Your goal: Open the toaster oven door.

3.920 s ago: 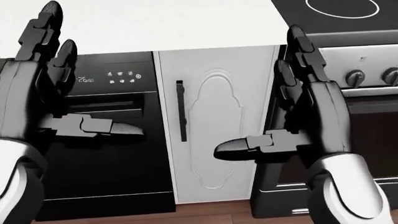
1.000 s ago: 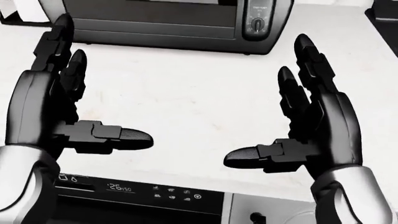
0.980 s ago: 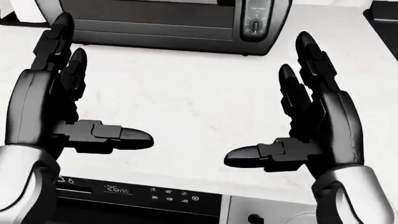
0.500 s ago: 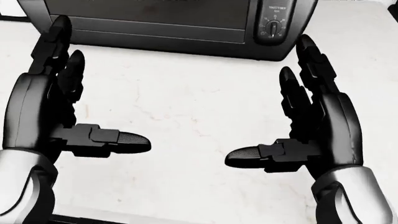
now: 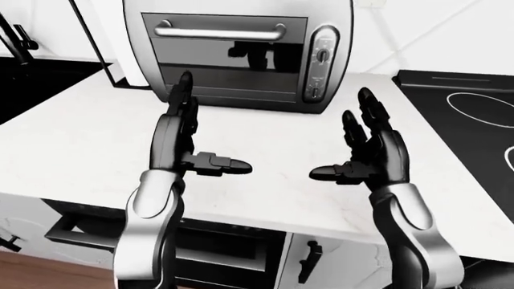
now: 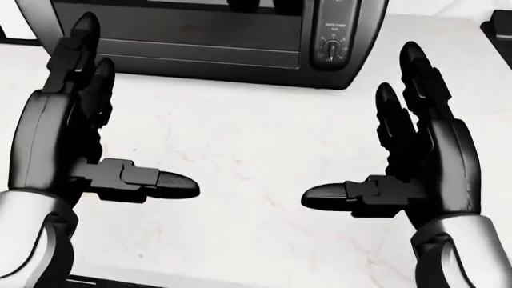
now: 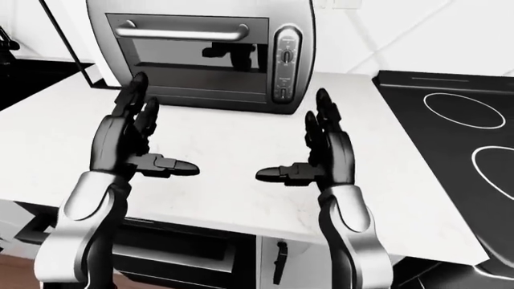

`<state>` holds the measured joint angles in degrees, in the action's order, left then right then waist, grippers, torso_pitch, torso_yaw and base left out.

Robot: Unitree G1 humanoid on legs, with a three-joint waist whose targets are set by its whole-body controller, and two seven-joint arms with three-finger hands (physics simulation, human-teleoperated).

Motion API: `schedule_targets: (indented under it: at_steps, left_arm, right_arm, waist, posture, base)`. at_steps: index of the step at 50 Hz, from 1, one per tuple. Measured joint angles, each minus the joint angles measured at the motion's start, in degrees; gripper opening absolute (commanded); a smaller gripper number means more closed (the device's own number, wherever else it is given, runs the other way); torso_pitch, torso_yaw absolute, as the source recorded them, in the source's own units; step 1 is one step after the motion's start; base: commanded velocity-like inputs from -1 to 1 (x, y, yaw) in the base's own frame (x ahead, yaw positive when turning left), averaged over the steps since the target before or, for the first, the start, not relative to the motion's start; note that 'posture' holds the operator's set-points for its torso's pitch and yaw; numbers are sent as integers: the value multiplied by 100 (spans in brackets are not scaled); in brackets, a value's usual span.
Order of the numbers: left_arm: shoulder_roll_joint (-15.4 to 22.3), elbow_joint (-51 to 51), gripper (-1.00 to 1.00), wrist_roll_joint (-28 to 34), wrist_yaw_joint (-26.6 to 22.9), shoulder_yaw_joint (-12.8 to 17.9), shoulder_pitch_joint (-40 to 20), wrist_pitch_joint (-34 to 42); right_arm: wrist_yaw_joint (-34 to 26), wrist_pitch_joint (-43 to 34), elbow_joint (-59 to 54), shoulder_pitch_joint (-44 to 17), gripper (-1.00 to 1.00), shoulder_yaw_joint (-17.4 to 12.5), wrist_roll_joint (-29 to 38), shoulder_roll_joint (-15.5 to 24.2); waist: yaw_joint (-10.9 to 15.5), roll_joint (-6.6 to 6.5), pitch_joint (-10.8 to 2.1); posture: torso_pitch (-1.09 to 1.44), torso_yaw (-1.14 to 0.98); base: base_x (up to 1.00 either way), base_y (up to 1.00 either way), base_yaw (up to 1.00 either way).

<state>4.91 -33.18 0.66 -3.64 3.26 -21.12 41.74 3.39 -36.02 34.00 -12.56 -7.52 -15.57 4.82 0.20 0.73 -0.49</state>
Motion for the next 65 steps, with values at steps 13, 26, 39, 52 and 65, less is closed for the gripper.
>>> schedule_targets:
  at_steps: [13,26,39,52,65]
  left_arm:
    - [-26,65,100,18,-9,-27,40,-79]
    - [-39,158,100,30,-18,-22,100,-205]
    - [-51,242,100,30,-27,-32,126,-329]
    - [-54,284,100,45,-36,-63,21,-281]
    - [158,819,100,675,-352,-315,-859,-69]
  right_arm:
    - [5,66,-44,13,100,23,11,1]
    - [-18,159,-117,55,100,43,30,-22]
    - [-30,186,-71,108,100,59,43,-35]
    - [-21,124,2,92,100,62,52,-36]
    - [-10,85,46,73,100,68,44,-35]
  waist:
    - [16,15,-375]
    - [62,26,-852]
    - [99,19,-1286]
    - [122,19,-1562]
    - [126,54,-1601]
  posture:
    - [-15,0]
    - [-23,0]
    - [-31,0]
    - [-37,0]
    - [-37,0]
  base:
    - [0,0,0]
    - [0,0,0]
    - [0,0,0]
    - [0,0,0]
    - [0,0,0]
